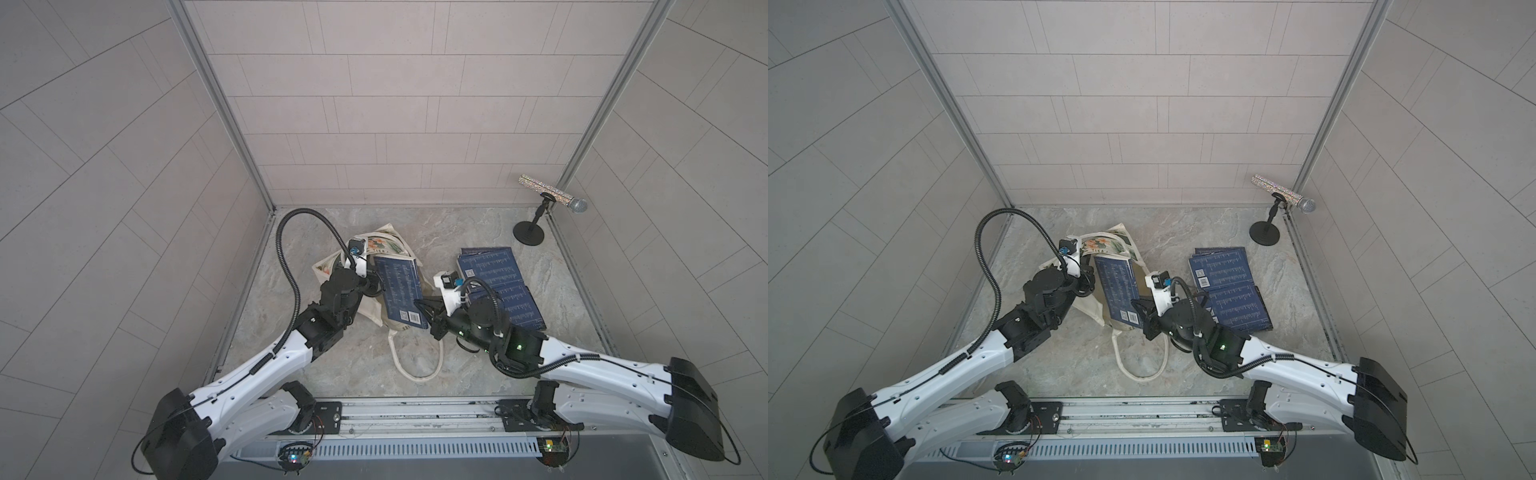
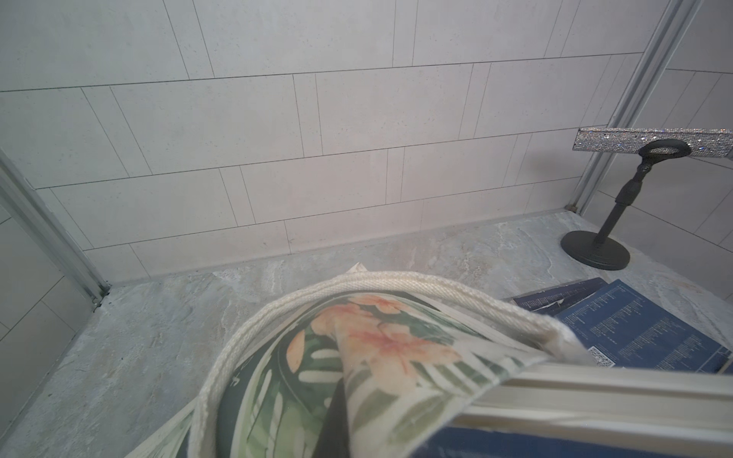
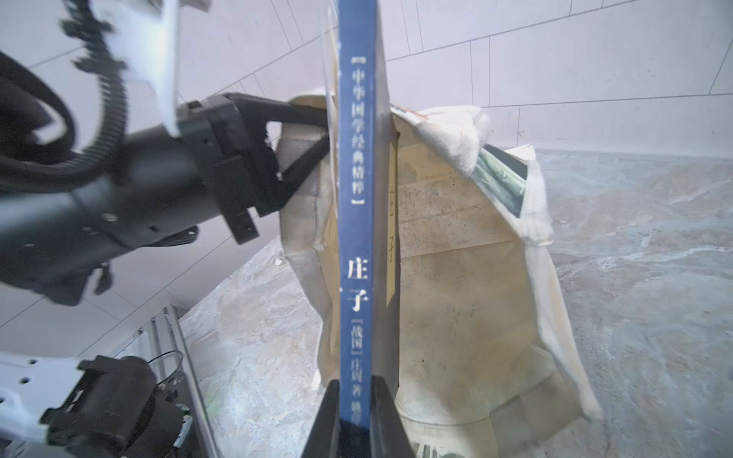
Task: Take out the books from the canvas bag
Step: Pick up the book from the canvas bag, then place the book on the book.
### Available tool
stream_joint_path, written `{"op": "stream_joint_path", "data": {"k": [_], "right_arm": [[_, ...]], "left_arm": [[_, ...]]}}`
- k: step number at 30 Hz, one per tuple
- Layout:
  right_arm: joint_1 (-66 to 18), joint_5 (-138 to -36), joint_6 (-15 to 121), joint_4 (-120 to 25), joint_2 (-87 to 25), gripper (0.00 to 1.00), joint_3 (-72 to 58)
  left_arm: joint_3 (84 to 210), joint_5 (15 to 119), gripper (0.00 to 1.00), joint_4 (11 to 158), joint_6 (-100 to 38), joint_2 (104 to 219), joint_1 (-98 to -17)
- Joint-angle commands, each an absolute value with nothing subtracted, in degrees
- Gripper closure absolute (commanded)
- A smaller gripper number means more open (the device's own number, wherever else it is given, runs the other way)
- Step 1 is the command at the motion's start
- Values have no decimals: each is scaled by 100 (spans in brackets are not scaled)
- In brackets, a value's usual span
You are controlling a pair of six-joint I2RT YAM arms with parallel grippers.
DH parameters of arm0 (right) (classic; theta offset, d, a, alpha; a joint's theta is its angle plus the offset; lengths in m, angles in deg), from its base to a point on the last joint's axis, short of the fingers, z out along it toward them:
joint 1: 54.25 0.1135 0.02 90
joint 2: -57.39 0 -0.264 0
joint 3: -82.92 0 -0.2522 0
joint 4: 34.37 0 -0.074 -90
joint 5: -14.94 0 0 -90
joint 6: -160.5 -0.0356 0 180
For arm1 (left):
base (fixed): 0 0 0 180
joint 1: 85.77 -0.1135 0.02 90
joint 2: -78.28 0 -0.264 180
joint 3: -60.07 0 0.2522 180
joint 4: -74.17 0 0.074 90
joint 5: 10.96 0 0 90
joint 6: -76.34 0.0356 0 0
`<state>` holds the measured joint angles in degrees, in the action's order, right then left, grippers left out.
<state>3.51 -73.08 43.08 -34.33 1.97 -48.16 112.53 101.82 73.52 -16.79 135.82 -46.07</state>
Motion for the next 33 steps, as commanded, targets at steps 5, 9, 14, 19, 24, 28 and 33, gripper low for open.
{"op": "stream_joint_path", "data": {"k": [5, 9, 14, 19, 24, 28, 33], "right_arm": [[301, -5889, 4216, -4317, 1847, 100, -4741], [137, -4719, 3811, -4617, 2518, 100, -4966], [-267, -3779, 3062, -5369, 2920, 100, -5047], [-858, -3433, 2016, -5569, 3629, 100, -5618], [-1272, -3396, 1276, -5714, 3957, 100, -6046], [-1415, -3358, 618, -5985, 4049, 100, -6288], [-1571, -3348, -164, -5978, 4252, 100, -6805]], "left_arm": [[11550, 10444, 100, 7212, -1660, 13548, -4677], [11542, 10306, 100, 7212, -1691, 13541, -4679], [11500, 10255, 100, 7144, -1692, 13499, -4680], [11482, 10174, 100, 7128, -1699, 13466, -4682], [11486, 10102, 100, 7113, -1717, 13480, -4678], [11480, 10053, 100, 7117, -1733, 13456, -4676], [11476, 10022, 100, 7121, -1735, 13436, -4681]]}}
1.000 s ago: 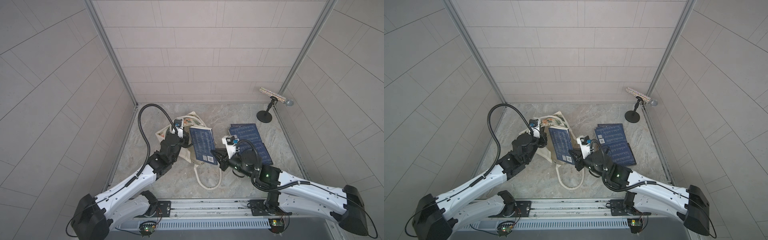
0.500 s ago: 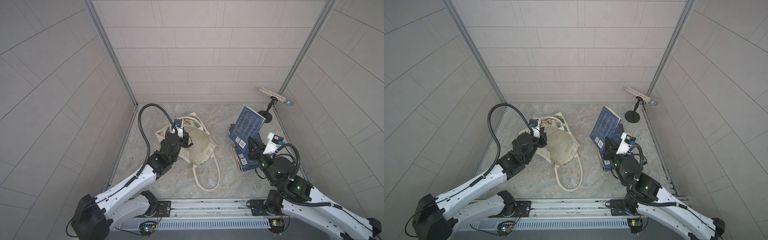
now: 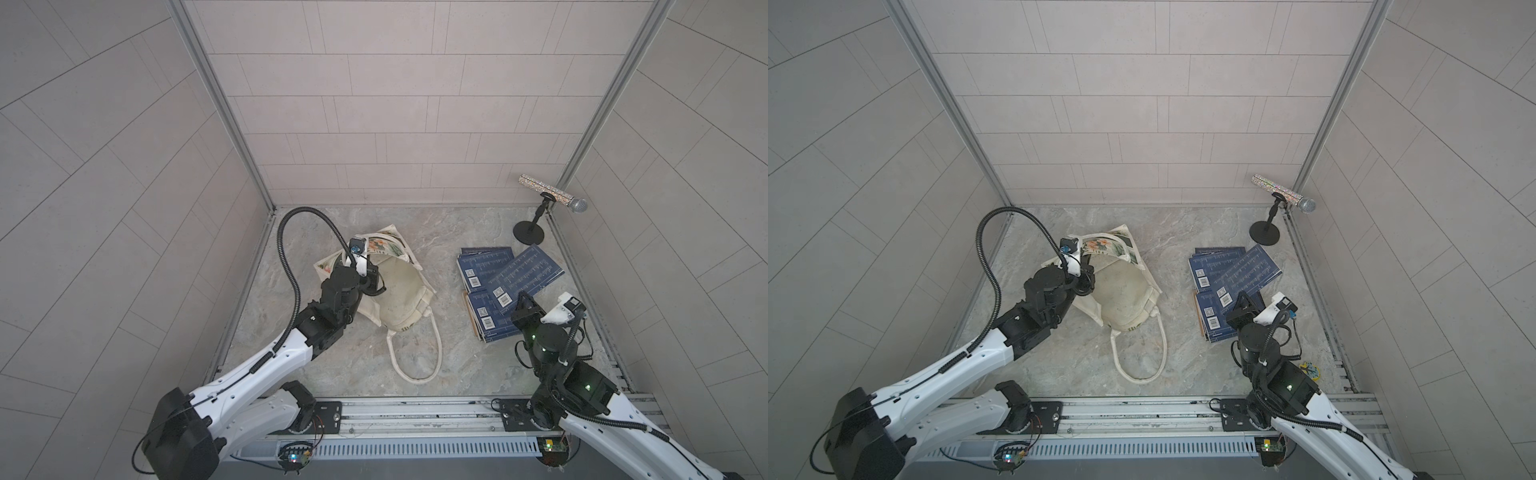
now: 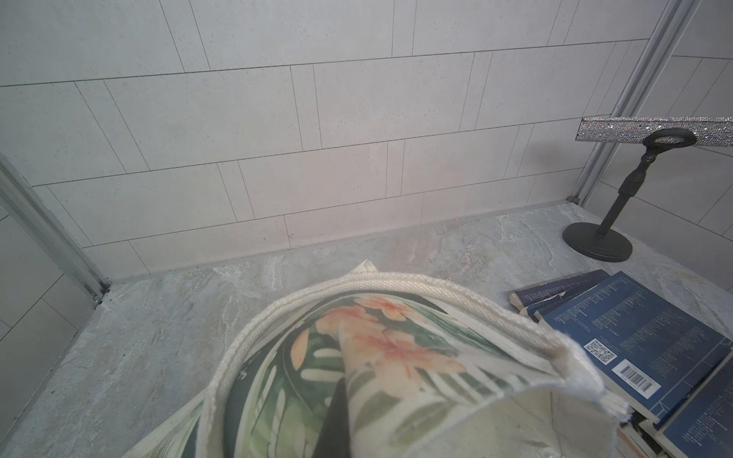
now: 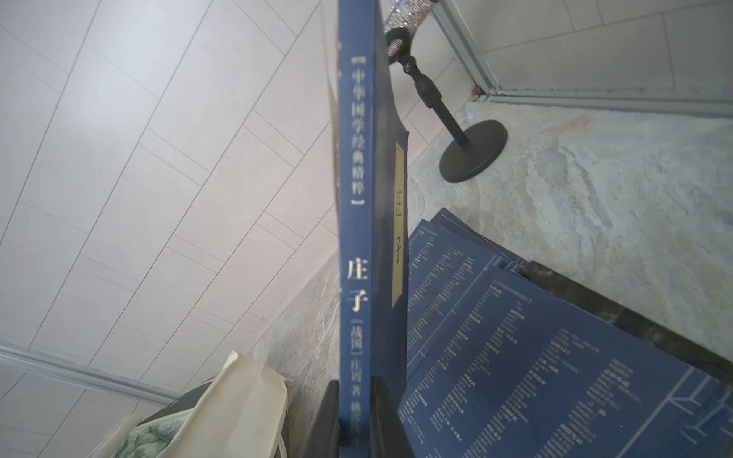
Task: Take out the books from the canvas bag
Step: Place the book on the book.
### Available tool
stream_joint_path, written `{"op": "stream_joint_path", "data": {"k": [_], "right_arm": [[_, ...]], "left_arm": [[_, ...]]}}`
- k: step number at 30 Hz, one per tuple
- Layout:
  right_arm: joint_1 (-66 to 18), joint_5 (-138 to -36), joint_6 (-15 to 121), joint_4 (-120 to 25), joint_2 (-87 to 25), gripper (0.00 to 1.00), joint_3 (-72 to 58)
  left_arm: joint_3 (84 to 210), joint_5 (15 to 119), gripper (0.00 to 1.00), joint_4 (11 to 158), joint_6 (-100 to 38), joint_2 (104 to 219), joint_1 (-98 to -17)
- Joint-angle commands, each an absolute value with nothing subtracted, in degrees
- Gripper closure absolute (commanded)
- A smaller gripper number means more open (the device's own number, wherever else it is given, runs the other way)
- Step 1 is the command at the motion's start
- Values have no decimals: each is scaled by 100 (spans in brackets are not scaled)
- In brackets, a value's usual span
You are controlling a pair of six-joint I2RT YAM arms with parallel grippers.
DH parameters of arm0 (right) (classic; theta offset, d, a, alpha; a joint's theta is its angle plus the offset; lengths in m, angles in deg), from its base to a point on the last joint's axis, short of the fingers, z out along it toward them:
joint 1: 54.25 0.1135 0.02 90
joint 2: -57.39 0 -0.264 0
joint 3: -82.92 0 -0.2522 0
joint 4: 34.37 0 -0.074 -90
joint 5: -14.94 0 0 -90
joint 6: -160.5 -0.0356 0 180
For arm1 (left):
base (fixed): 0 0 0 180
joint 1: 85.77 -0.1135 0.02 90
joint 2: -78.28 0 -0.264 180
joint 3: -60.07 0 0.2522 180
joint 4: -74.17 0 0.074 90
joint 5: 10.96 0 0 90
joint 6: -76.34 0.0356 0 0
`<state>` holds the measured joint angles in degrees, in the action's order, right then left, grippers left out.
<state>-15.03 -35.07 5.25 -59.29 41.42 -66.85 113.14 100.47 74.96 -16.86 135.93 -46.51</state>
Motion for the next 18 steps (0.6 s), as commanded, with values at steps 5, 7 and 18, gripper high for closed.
{"op": "stream_joint_path", "data": {"k": [5, 7, 18], "right_arm": [[-1599, -3436, -611, -5577, 4322, 100, -7259], [-1602, -3548, -972, -5581, 4248, 100, -7428], [-1600, -3640, -1682, -5671, 4103, 100, -7764]], "left_arm": [[11481, 9997, 100, 7113, -1740, 13462, -4679], [11484, 9987, 100, 7124, -1751, 13466, -4682], [11507, 9922, 100, 7141, -1757, 13505, -4681]]}}
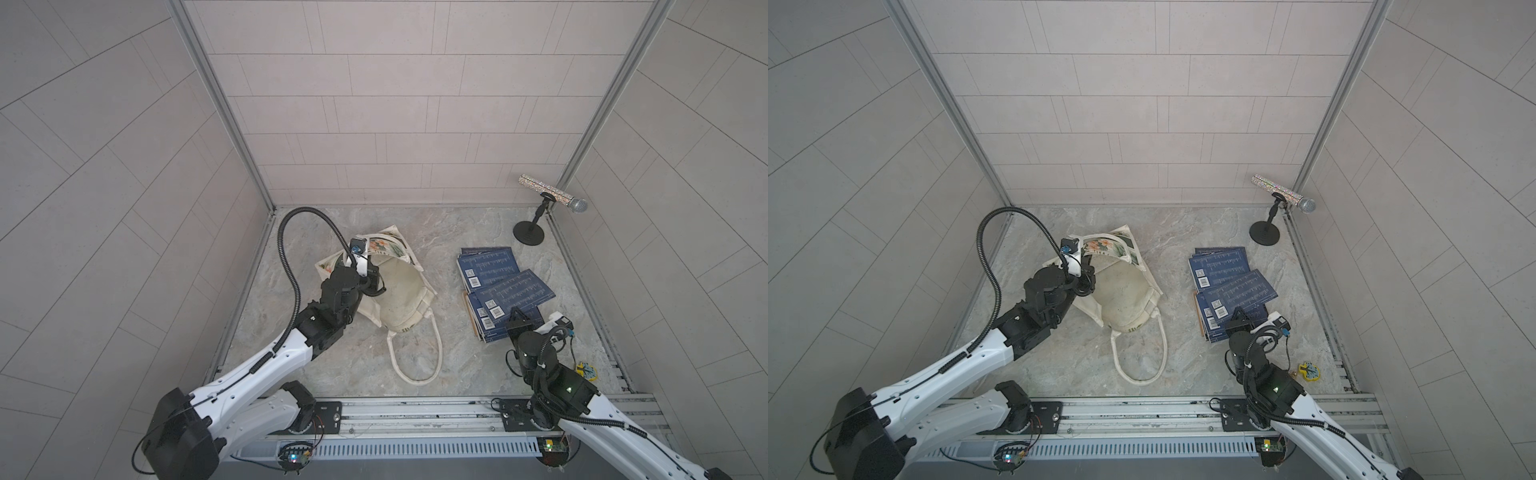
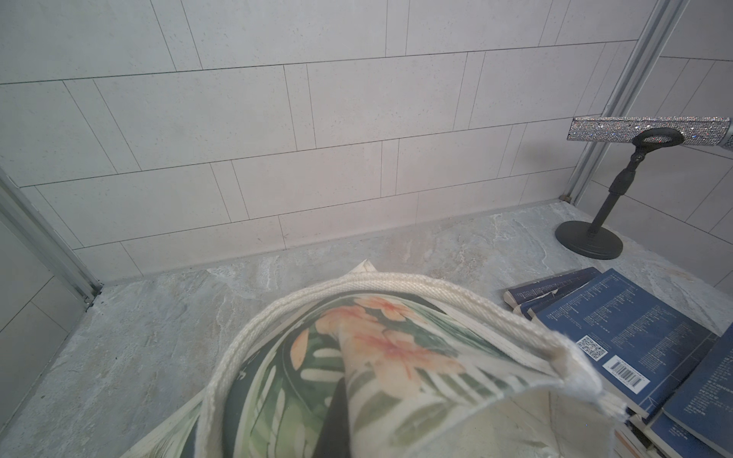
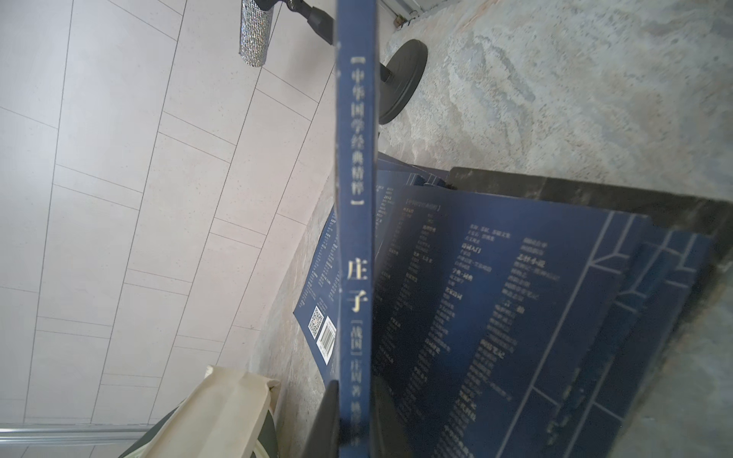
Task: Take out the books from the canvas bag
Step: Place the book on the book.
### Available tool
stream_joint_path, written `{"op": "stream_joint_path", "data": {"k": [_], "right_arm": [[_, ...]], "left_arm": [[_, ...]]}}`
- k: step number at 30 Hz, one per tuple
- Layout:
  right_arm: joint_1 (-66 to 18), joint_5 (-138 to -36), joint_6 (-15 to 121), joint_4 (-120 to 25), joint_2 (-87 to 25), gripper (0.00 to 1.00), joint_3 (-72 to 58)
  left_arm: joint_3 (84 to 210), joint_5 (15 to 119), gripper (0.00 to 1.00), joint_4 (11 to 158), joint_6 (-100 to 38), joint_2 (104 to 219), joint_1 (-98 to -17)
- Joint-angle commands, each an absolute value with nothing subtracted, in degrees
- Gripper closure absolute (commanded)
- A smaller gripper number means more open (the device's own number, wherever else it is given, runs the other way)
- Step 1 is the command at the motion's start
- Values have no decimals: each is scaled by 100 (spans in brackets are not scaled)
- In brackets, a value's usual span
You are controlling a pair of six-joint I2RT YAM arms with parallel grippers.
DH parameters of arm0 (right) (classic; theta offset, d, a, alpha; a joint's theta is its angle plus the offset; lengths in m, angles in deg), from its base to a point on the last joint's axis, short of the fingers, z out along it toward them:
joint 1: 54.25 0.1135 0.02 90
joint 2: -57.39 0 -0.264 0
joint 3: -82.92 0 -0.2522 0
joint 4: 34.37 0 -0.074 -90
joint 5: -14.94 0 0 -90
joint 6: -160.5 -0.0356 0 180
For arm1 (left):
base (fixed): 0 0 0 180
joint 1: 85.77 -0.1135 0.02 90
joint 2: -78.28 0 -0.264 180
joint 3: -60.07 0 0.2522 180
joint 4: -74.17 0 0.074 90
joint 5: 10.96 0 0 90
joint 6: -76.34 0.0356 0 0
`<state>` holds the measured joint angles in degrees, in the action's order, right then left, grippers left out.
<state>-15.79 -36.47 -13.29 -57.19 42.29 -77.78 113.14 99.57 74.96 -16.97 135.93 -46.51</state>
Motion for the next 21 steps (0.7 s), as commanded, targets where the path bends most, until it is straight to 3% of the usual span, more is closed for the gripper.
{"op": "stream_joint_path", "data": {"k": [1, 11, 17, 21], "right_arm": [[-1601, -3716, -1825, -5593, 3949, 100, -7816], [-1599, -4163, -2264, -5213, 3128, 100, -7778], [-1593, -4144, -2525, -5652, 3251, 79, -7754], [-1591, -4138, -2767, -6055, 3462, 59, -7685]], "left_arm": [[11506, 9912, 100, 7150, -1763, 13514, -4675], [11497, 9912, 100, 7150, -1750, 13523, -4683], [11506, 9898, 100, 7150, -1745, 13534, -4676], [11511, 9874, 100, 7155, -1744, 13541, -4683]]}}
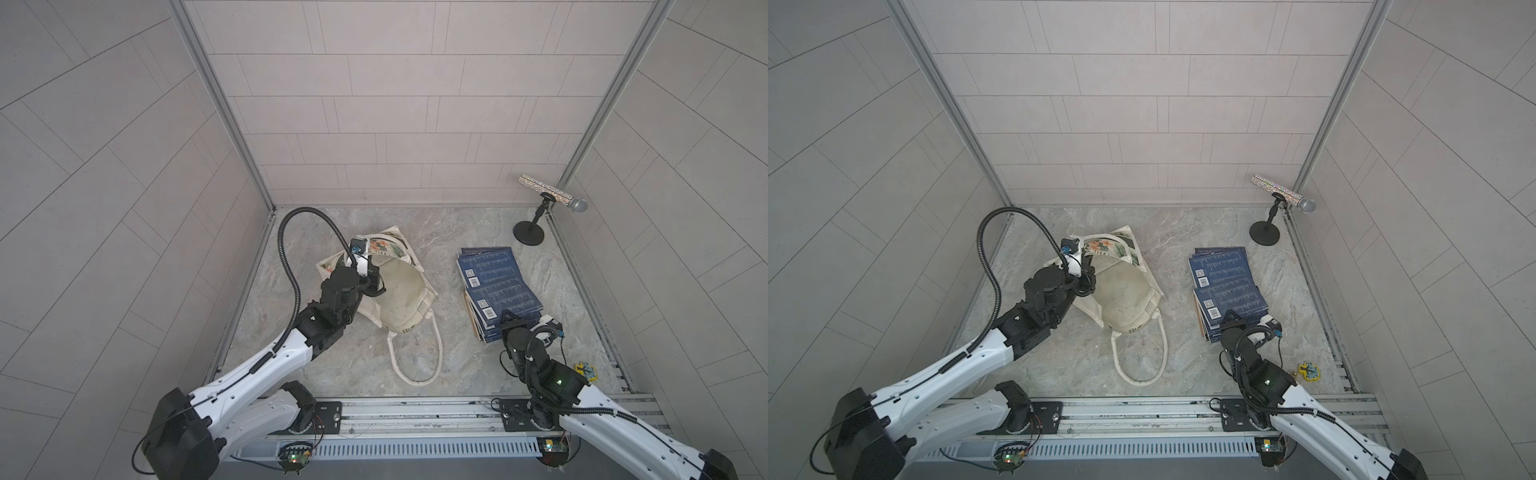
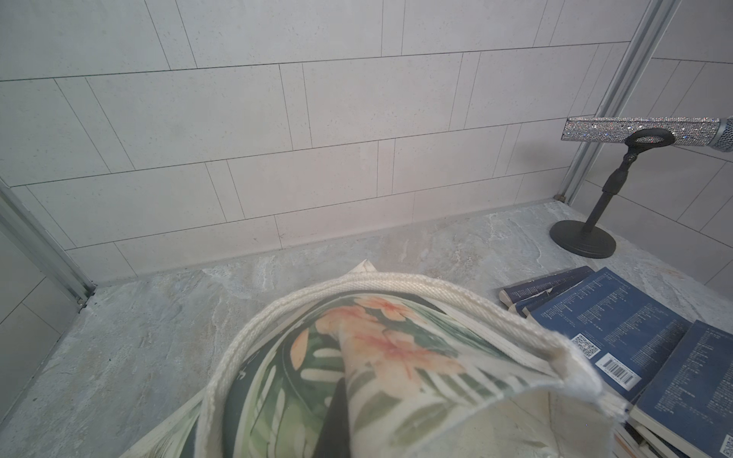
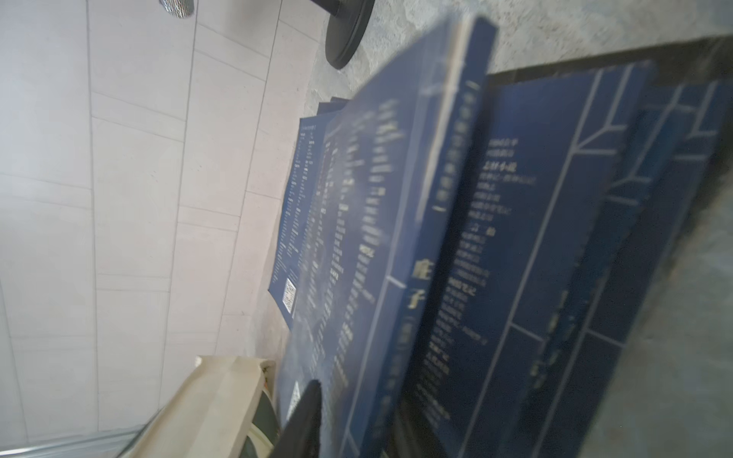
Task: Take out the books from the canvas bag
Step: Place the book on the book.
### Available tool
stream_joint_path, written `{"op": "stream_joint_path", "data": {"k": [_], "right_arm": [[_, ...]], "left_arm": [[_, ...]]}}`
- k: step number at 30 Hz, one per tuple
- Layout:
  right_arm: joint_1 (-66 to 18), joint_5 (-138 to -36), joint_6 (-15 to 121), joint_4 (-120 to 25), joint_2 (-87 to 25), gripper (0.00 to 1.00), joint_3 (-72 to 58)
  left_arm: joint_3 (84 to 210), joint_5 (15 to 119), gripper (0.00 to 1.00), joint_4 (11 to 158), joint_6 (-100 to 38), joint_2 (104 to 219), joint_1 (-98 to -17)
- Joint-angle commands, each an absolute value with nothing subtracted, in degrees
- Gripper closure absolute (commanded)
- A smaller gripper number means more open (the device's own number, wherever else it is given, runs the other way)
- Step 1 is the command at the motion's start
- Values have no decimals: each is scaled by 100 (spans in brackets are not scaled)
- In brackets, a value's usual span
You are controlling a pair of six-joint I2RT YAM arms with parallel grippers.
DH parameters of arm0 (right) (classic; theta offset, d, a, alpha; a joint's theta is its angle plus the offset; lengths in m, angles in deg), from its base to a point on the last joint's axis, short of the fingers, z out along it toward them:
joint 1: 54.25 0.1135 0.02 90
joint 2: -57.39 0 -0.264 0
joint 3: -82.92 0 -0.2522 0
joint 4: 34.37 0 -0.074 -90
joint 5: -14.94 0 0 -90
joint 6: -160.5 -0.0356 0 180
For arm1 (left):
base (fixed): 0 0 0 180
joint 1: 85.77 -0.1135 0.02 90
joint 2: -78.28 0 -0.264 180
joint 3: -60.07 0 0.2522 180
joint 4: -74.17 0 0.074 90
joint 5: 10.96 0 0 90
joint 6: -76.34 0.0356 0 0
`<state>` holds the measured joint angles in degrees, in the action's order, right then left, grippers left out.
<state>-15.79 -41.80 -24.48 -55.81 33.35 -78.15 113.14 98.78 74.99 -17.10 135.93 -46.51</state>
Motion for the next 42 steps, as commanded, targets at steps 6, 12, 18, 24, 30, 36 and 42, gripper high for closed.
{"op": "stream_joint_path", "data": {"k": [6, 12, 18, 24, 30, 36, 42], "right_arm": [[-1591, -4297, -2678, -6896, 3620, 24, -7296], [-1591, -4573, -2310, -7458, 3587, 0, -6957], [-1593, -4749, -1315, -7883, 3428, 0, -6246], [-1375, -5692, 8, -7043, 2951, 0, -5915], [-125, -5546, 34, -5657, 1723, 0, -6089], [1389, -4584, -124, -4589, 502, 1, -5889], [1784, -4874, -485, -3002, -887, 3, -5867]], "left_arm": [[11514, 9855, 100, 7170, -1744, 13542, -4675], [11518, 9846, 100, 7181, -1744, 13543, -4681], [11523, 9845, 100, 7185, -1737, 13533, -4679], [11575, 9871, 100, 7255, -1793, 13565, -4671], [11949, 10071, 100, 7679, -1616, 13627, -4528], [12329, 10312, 100, 8051, -1647, 13674, -4440], [12789, 10506, 100, 8358, -1752, 13888, -4386]]}}
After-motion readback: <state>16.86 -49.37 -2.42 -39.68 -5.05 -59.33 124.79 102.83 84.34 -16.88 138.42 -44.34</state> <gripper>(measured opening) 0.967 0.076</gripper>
